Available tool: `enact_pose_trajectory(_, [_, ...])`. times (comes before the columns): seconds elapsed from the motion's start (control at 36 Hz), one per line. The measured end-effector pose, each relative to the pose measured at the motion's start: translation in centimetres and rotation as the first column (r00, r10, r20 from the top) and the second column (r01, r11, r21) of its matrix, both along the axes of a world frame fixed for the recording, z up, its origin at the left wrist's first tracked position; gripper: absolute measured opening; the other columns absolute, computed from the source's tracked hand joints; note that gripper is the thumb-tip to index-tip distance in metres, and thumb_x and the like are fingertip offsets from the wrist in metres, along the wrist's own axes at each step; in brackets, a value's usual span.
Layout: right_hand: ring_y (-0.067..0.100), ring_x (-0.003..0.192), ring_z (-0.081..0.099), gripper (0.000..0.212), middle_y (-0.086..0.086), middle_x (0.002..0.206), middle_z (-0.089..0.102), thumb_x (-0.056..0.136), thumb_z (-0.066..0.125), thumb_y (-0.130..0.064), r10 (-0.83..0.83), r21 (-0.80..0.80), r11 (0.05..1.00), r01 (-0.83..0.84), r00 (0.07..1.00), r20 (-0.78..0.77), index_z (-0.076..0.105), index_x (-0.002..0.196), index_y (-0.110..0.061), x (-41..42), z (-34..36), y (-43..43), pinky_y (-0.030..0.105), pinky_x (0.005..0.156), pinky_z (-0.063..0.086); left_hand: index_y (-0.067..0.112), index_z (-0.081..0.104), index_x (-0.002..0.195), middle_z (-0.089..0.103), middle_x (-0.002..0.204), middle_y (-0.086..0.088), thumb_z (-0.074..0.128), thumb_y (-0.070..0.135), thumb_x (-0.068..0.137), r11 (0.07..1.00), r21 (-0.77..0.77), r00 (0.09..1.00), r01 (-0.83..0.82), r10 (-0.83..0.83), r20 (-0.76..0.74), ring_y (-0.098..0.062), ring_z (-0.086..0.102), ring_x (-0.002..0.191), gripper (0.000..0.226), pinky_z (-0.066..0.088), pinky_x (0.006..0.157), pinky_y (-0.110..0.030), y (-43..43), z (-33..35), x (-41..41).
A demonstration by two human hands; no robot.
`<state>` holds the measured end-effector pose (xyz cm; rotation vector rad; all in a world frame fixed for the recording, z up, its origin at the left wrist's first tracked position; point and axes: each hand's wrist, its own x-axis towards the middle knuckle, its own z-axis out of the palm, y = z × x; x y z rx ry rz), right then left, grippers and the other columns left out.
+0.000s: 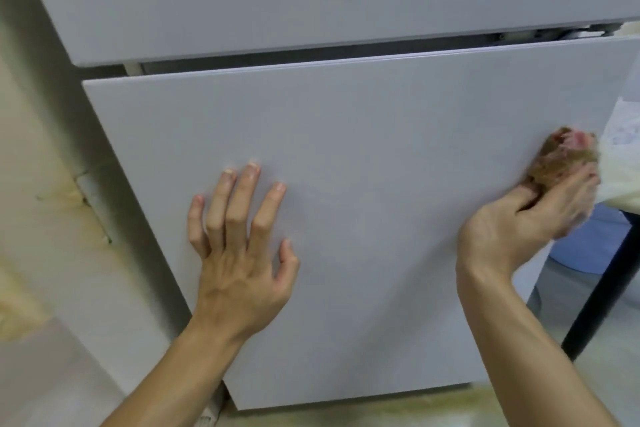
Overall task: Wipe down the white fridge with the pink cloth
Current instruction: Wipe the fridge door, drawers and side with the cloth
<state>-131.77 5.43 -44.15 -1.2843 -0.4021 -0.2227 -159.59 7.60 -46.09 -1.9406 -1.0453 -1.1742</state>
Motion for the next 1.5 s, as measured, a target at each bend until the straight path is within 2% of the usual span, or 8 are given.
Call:
enact_pose_trajectory(0.08, [0.027,0.163,0.009,0.065,0.015,0.174,0.015,0.101,0.031,-0.007,0.022,0.070,0.997,-0.030,0.994,0.111,0.021,0.165,-0.004,-2.1,2.2,0.2,0.014,0.124,-0.004,0.015,0.036,0.155,0.024,0.167,-0.012,0.066,0.024,0.084,1.000,0.000,1.000,-0.026,0.026,0.007,-0.032,0.015,0.159,0.078,0.011,0.128,-0.057,0.2,0.3,-1.9])
enact_pose_trajectory(0.33, [0.044,0.157,0.022,0.057,0.029,0.166,0.029,0.102,0.043,-0.004,-0.004,0.106,0.993,-0.053,0.876,0.482,0.035,0.157,0.006,-12.8,5.6,2.1,0.052,0.131,0.016,0.012,0.036,0.152,0.025,0.165,-0.015,0.067,0.028,0.086,0.999,-0.040,0.999,-0.014,0.015,0.030,-0.037,0.021,0.157,0.075,0.023,0.125,-0.060,0.4,0.4,-4.8])
enact_pose_trajectory(0.5, [0.030,0.157,0.029,0.054,0.016,0.164,0.039,0.101,0.042,-0.005,0.123,-0.012,0.986,-0.166,0.677,0.726,0.046,0.155,-0.007,-21.7,4.1,2.4,0.047,0.127,0.026,0.001,0.034,0.151,0.026,0.163,-0.021,0.061,0.043,0.096,0.998,-0.042,0.991,0.038,-0.032,0.129,-0.039,0.021,0.156,0.075,0.027,0.121,-0.065,0.5,0.4,-6.2])
enact_pose_trajectory(0.61, [0.020,0.160,0.023,0.046,0.007,0.167,0.035,0.110,0.045,-0.020,0.265,-0.145,0.950,-0.276,0.472,0.841,0.048,0.156,-0.013,-25.8,1.0,2.4,0.041,0.129,0.021,-0.008,0.023,0.149,0.023,0.157,-0.025,0.057,0.030,0.090,0.994,-0.094,0.991,0.053,-0.041,0.131,-0.045,0.024,0.148,0.077,0.026,0.120,-0.065,0.5,-0.1,-8.1])
enact_pose_trajectory(0.89, [0.017,0.151,0.043,0.050,0.002,0.157,0.052,0.100,0.061,0.001,0.161,-0.121,0.974,-0.193,0.208,0.965,0.061,0.146,-0.018,-19.1,-0.5,1.5,0.036,0.114,0.046,-0.005,0.026,0.153,0.029,0.159,-0.025,0.068,0.053,0.085,0.995,-0.093,0.995,-0.027,0.036,0.093,-0.041,0.025,0.154,0.098,0.028,0.122,-0.063,0.6,-2.4,-10.4])
enact_pose_trajectory(1.08, [0.027,0.139,0.052,0.047,0.008,0.155,0.053,0.101,0.072,-0.027,-0.009,0.007,1.000,0.007,0.348,0.937,0.061,0.146,-0.030,-8.7,-0.3,0.6,0.041,0.110,0.040,0.001,0.030,0.156,0.022,0.166,-0.020,0.064,0.045,0.088,0.996,-0.080,0.996,0.029,-0.022,0.090,-0.031,0.014,0.161,0.088,0.027,0.121,-0.067,0.3,-0.4,-8.2])
enact_pose_trajectory(1.28, [0.037,0.157,0.018,0.053,0.021,0.168,0.025,0.113,0.033,-0.039,0.029,-0.082,0.996,0.040,0.715,0.699,0.031,0.158,-0.010,-1.3,0.8,0.1,0.063,0.127,0.013,0.005,0.032,0.156,0.022,0.169,-0.017,0.059,0.040,0.090,0.992,-0.126,0.997,0.019,-0.009,0.081,-0.036,0.018,0.160,0.080,0.024,0.124,-0.062,0.2,0.6,-7.4])
enact_pose_trajectory(1.5, [0.051,0.158,0.002,0.059,0.038,0.167,0.006,0.113,0.037,-0.017,0.119,0.058,0.984,-0.170,0.861,0.495,0.017,0.160,0.010,-9.9,5.3,1.9,0.043,0.130,-0.004,0.002,0.030,0.156,0.022,0.168,-0.016,0.062,0.032,0.090,0.994,-0.102,0.995,0.034,-0.024,0.096,-0.033,0.019,0.160,0.079,0.026,0.123,-0.063,0.2,0.8,-8.4])
